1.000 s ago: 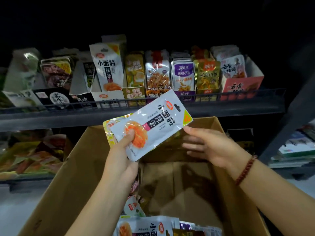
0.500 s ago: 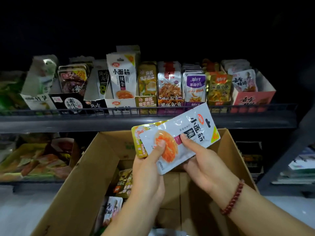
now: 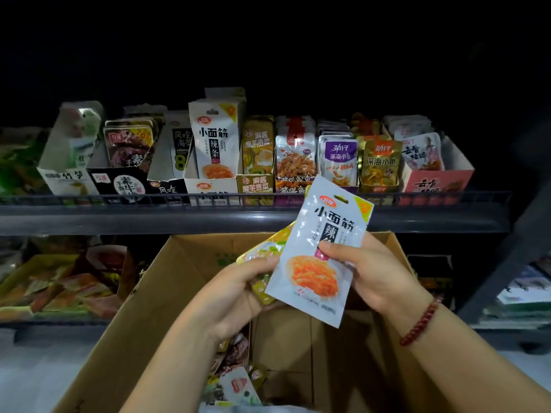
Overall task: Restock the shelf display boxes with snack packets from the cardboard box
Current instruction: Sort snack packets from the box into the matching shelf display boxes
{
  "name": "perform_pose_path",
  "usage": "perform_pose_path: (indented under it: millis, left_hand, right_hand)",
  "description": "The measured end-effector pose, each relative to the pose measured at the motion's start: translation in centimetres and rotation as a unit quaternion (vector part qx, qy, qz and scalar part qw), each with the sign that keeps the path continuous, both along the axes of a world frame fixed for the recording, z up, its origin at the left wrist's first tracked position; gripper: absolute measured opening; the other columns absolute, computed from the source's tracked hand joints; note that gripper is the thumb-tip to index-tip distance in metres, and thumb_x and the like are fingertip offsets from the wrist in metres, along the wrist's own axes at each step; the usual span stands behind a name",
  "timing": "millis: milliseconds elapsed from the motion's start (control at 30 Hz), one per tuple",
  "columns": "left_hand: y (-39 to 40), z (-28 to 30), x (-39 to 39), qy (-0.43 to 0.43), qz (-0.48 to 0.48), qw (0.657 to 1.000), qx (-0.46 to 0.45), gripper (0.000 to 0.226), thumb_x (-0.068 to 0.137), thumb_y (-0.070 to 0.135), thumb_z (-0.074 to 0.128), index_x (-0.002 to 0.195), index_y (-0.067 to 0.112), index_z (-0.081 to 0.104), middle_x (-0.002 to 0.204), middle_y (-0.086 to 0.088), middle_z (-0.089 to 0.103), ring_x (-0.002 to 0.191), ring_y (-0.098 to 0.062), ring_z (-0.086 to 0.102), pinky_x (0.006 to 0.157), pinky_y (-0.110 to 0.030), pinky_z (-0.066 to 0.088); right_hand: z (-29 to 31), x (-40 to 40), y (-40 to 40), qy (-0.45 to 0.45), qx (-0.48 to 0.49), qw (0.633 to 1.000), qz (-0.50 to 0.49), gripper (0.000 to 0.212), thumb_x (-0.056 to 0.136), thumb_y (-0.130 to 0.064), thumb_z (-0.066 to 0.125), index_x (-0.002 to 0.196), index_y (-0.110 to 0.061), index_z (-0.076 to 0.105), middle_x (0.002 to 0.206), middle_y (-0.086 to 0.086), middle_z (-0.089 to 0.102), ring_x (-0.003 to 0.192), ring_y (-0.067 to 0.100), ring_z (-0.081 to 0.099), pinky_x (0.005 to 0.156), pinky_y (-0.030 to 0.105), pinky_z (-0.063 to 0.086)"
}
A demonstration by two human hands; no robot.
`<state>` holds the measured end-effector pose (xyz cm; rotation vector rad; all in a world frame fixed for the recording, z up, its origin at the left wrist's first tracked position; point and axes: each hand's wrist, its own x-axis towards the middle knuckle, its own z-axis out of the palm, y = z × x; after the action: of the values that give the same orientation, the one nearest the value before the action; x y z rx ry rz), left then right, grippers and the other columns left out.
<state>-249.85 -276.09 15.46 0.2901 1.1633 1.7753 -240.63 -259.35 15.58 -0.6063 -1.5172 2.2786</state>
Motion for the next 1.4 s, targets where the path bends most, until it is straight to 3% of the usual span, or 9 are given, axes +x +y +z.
perform_pose_path:
  millis: [100, 267, 467, 667, 867, 967, 1133, 1300, 1400]
  left_hand:
    - [-0.6, 0.3, -0.6, 0.012, -0.003, 1.0, -0.004, 0.037, 0.077, 0.017, 0.057, 0.107, -0.002, 0.067, 0.103, -0.019, 0.072, 0.083, -0.025, 0.073, 0.067, -0.034, 0.061]
    - [-2.3, 1.4, -2.5, -0.043, -0.032, 0.998, 0.039, 0.074, 0.086, 0.058, 0.035, 0.125, 0.001, 0.064, 0.127, -0.023, 0.062, 0.115, -0.033, 0.062, 0.092, -0.045, 0.053]
    - [-2.3, 2.2, -2.4, 0.038, 0.063, 0.996, 0.058, 0.047, 0.1, 0.036, 0.03, 0.128, 0.009, 0.057, 0.12, -0.013, 0.068, 0.11, -0.027, 0.066, 0.09, -0.041, 0.056]
    - [-2.9, 3.3, -3.9, 0.088, 0.151, 0.984, 0.017, 0.052, 0.1, 0.044, 0.032, 0.121, 0.009, 0.063, 0.113, -0.015, 0.071, 0.112, -0.031, 0.064, 0.102, -0.049, 0.045]
    - [-5.3, 3.2, -6.2, 0.154, 0.149, 0.976, 0.049, 0.038, 0.103, 0.028, 0.033, 0.11, 0.01, 0.066, 0.101, -0.011, 0.074, 0.089, -0.018, 0.072, 0.074, -0.03, 0.059]
    - [-5.9, 3.0, -7.7, 0.195, 0.192, 0.962, 0.016, 0.029, 0.101, 0.027, 0.043, 0.116, 0.01, 0.061, 0.108, -0.014, 0.072, 0.094, -0.024, 0.071, 0.081, -0.037, 0.058]
    - [-6.5, 2.1, -10.4, 0.222, 0.308, 0.925, -0.021, 0.02, 0.097, 0.026, 0.056, 0.113, 0.015, 0.059, 0.102, -0.007, 0.072, 0.088, -0.02, 0.071, 0.072, -0.035, 0.057]
    - [-7.0, 1.3, -12.2, 0.188, 0.391, 0.901, -0.015, 0.013, 0.098, 0.023, 0.055, 0.107, 0.016, 0.059, 0.099, -0.005, 0.07, 0.086, -0.019, 0.069, 0.065, -0.03, 0.053]
    - [-7.3, 0.5, -12.9, 0.187, 0.454, 0.87, -0.049, 0.008, 0.098, 0.027, 0.055, 0.094, 0.021, 0.058, 0.094, -0.007, 0.068, 0.079, -0.02, 0.066, 0.063, -0.032, 0.051]
  right_hand:
    - [0.6, -0.2, -0.5, 0.007, 0.027, 1.0, 0.012, 0.031, 0.084, 0.007, 0.06, 0.11, -0.01, 0.061, 0.097, 0.009, 0.074, 0.084, 0.022, 0.072, 0.065, 0.031, 0.059]
    - [2.3, -1.1, -0.9, 0.029, 0.043, 0.998, 0.037, 0.035, 0.083, 0.007, 0.061, 0.114, -0.009, 0.06, 0.102, 0.01, 0.073, 0.09, 0.024, 0.071, 0.072, 0.033, 0.06]
    - [3.6, -3.4, -2.5, 0.051, 0.034, 0.998, 0.02, 0.028, 0.084, 0.007, 0.059, 0.106, -0.01, 0.063, 0.097, 0.008, 0.074, 0.082, 0.019, 0.072, 0.068, 0.031, 0.06]
    - [5.1, -7.1, -4.6, 0.059, 0.047, 0.996, 0.051, 0.026, 0.085, 0.006, 0.059, 0.104, -0.012, 0.064, 0.102, 0.008, 0.073, 0.089, 0.021, 0.071, 0.077, 0.035, 0.059]
    - [6.0, -11.2, -6.2, 0.046, 0.097, 0.993, 0.048, 0.029, 0.084, 0.007, 0.061, 0.109, -0.008, 0.063, 0.103, 0.009, 0.073, 0.09, 0.022, 0.071, 0.07, 0.033, 0.06]
    - [6.3, -13.2, -6.9, 0.035, 0.134, 0.989, 0.045, 0.028, 0.083, 0.004, 0.064, 0.107, -0.011, 0.062, 0.099, 0.006, 0.074, 0.087, 0.02, 0.072, 0.066, 0.032, 0.058]
    - [7.1, -16.6, -7.9, 0.017, 0.198, 0.979, 0.038, 0.02, 0.088, -0.007, 0.064, 0.105, -0.015, 0.062, 0.095, -0.002, 0.073, 0.079, 0.011, 0.071, 0.061, 0.024, 0.055]
    - [7.9, -20.6, -8.6, 0.009, 0.185, 0.982, 0.022, 0.016, 0.091, -0.005, 0.06, 0.099, -0.019, 0.061, 0.093, -0.001, 0.072, 0.08, 0.014, 0.069, 0.076, 0.035, 0.057]
    - [8.9, -22.8, -9.1, 0.026, 0.189, 0.982, 0.012, 0.016, 0.095, -0.005, 0.052, 0.107, -0.015, 0.055, 0.093, 0.001, 0.069, 0.083, 0.017, 0.068, 0.077, 0.035, 0.056]
